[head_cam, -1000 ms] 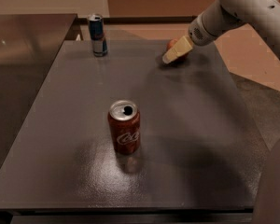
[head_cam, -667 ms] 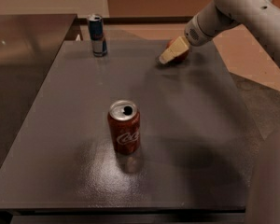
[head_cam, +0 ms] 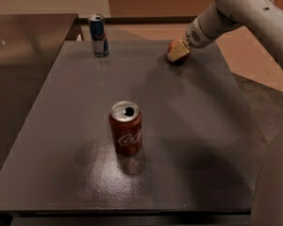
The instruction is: Move apple near redbull can
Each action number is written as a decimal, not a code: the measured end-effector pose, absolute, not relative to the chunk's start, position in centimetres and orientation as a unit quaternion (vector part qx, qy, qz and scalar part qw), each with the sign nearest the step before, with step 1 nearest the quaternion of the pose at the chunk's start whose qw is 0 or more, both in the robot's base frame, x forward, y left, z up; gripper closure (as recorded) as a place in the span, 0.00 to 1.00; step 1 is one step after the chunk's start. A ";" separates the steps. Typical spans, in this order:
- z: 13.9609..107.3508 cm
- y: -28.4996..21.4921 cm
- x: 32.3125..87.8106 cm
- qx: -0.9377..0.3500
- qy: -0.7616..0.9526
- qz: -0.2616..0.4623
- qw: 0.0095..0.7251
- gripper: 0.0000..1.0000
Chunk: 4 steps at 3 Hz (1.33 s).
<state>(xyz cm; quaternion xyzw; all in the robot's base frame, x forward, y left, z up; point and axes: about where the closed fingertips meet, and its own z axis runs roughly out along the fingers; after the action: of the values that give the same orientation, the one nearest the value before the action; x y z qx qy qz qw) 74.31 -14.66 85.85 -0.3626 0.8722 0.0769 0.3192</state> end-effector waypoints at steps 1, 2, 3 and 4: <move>87.3 -12.7 73.7 -0.385 0.856 0.091 0.332 0.73; 88.7 -10.5 73.3 -0.411 0.838 0.104 0.344 0.96; 89.5 -6.4 73.3 -0.446 0.814 0.128 0.348 1.00; 89.5 -2.6 73.0 -0.475 0.796 0.151 0.343 1.00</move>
Offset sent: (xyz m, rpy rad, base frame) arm -0.0151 0.0642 0.0511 0.0628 -0.0960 0.1960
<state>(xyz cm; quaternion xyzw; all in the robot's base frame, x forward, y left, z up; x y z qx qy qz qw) 73.03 -2.61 89.52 -0.4749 0.7962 0.1512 0.3430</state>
